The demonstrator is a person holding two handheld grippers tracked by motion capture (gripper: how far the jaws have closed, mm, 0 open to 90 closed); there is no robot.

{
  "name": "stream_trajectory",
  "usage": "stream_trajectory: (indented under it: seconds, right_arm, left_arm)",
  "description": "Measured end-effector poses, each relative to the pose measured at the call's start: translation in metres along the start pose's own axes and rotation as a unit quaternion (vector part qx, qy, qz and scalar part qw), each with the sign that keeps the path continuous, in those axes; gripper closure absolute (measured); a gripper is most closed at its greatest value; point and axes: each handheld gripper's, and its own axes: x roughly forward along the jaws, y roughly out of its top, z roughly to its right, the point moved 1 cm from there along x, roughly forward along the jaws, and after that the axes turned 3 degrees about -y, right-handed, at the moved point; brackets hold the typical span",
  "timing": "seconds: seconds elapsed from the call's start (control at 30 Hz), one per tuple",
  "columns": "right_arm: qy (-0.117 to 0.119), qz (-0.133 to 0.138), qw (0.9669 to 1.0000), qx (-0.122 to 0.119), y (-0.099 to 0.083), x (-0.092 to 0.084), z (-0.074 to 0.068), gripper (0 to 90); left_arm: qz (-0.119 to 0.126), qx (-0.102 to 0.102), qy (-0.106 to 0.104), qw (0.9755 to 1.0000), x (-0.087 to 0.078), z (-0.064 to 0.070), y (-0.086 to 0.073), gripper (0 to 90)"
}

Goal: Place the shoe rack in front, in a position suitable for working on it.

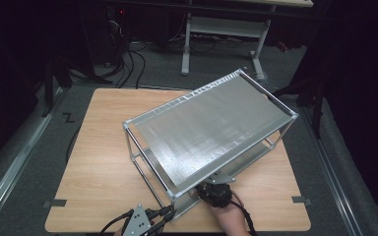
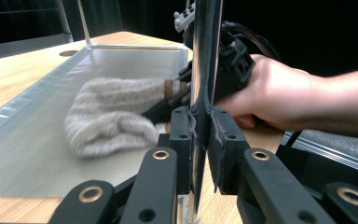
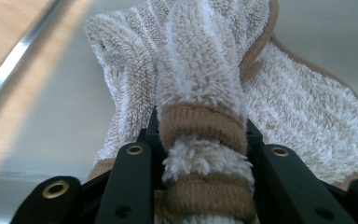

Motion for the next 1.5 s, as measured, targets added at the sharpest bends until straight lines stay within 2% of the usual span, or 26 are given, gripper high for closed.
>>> stream_trajectory:
  seconds: [0.07,0.27,0.3,0.37,0.47,0.5,0.53,0.63,0.67,0.7,0.8,0.83,0.9,0.97,1.0,1.07,1.2,1.27,1.3,1.37,1.4,1.47,1.5]
  right_arm:
    - [-0.009,-0.002,0.9998,0.017,0.000,0.000,0.009,67.7]
    - [-0.041,-0.002,0.9986,0.033,-0.001,0.002,0.043,67.5]
    - [-0.043,-0.006,0.9978,0.049,-0.001,0.001,0.045,67.5]
    - [-0.065,-0.009,0.9961,0.059,-0.002,0.001,0.060,67.4]
    - [-0.077,0.000,0.9950,0.063,-0.005,0.001,0.081,67.4]
    - [-0.087,-0.007,0.9932,0.076,-0.005,0.000,0.087,67.4]
    - [-0.107,-0.012,0.9915,0.072,-0.006,0.000,0.093,67.4]
    - [-0.134,-0.016,0.9878,0.077,-0.007,-0.002,0.117,67.4]
    - [-0.141,-0.023,0.9845,0.101,-0.008,-0.002,0.124,67.4]
    - [-0.150,-0.023,0.9843,0.091,-0.009,-0.004,0.132,67.4]
    - [-0.172,-0.026,0.9794,0.102,-0.010,-0.007,0.155,67.4]
    - [-0.176,-0.029,0.9791,0.098,-0.012,-0.008,0.161,67.3]
    - [-0.187,-0.029,0.9763,0.105,-0.013,-0.010,0.174,67.3]
    - [-0.199,-0.034,0.9720,0.121,-0.014,-0.011,0.185,67.2]
    - [-0.206,-0.034,0.9715,0.113,-0.014,-0.013,0.191,67.2]
    - [-0.216,-0.038,0.9679,0.123,-0.015,-0.013,0.198,66.9]
    - [-0.231,-0.041,0.9646,0.120,-0.014,-0.014,0.207,66.8]
    - [-0.232,-0.043,0.9643,0.120,-0.014,-0.014,0.211,66.8]
    - [-0.230,-0.045,0.9634,0.130,-0.014,-0.013,0.211,66.9]
    - [-0.229,-0.047,0.9630,0.134,-0.012,-0.012,0.211,67.8]
    - [-0.230,-0.048,0.9640,0.125,-0.012,-0.012,0.211,68.2]
    - [-0.226,-0.047,0.9648,0.126,-0.010,-0.011,0.207,68.4]
    - [-0.222,-0.048,0.9665,0.120,-0.009,-0.010,0.204,68.5]
  left_arm:
    - [0.000,0.000,0.000,1.0000,-0.001,0.000,0.000,80.3]
    - [0.001,-0.003,0.001,1.0000,-0.004,0.000,-0.001,80.3]
    - [0.001,-0.003,0.001,1.0000,-0.004,0.000,-0.001,80.3]
    - [0.001,-0.003,0.000,1.0000,-0.005,0.000,-0.002,80.4]
    - [0.001,-0.004,0.001,1.0000,-0.006,0.000,-0.002,80.4]
    - [0.001,-0.004,0.001,1.0000,-0.006,0.000,-0.002,80.3]
    - [0.001,-0.004,0.001,1.0000,-0.006,0.000,-0.002,80.4]
    - [0.001,-0.005,0.001,1.0000,-0.008,0.000,-0.003,80.4]
    - [0.002,-0.006,0.001,1.0000,-0.008,0.000,-0.003,80.3]
    - [0.002,-0.006,0.001,1.0000,-0.008,0.000,-0.003,80.4]
    - [0.002,-0.006,0.002,1.0000,-0.009,0.000,-0.003,80.4]
    - [0.002,-0.007,0.002,1.0000,-0.009,0.000,-0.003,80.3]
    - [0.002,-0.006,0.001,1.0000,-0.010,0.000,-0.003,80.3]
    - [0.002,-0.006,0.002,1.0000,-0.010,0.000,-0.003,80.3]
    - [0.002,-0.006,0.002,1.0000,-0.010,0.000,-0.003,80.3]
    - [0.002,-0.006,0.002,1.0000,-0.011,0.000,-0.004,80.3]
    - [0.003,-0.008,0.003,1.0000,-0.011,0.000,-0.004,80.3]
    - [0.003,-0.008,0.003,1.0000,-0.011,0.000,-0.004,80.3]
    - [0.002,-0.007,0.003,1.0000,-0.011,0.000,-0.004,80.3]
    - [0.002,-0.007,0.002,1.0000,-0.011,0.000,-0.004,80.3]
    - [0.003,-0.007,0.002,1.0000,-0.010,0.000,-0.004,80.3]
    - [0.003,-0.008,0.001,1.0000,-0.010,0.000,-0.004,80.3]
    - [0.003,-0.009,0.001,1.0000,-0.010,0.000,-0.004,80.3]
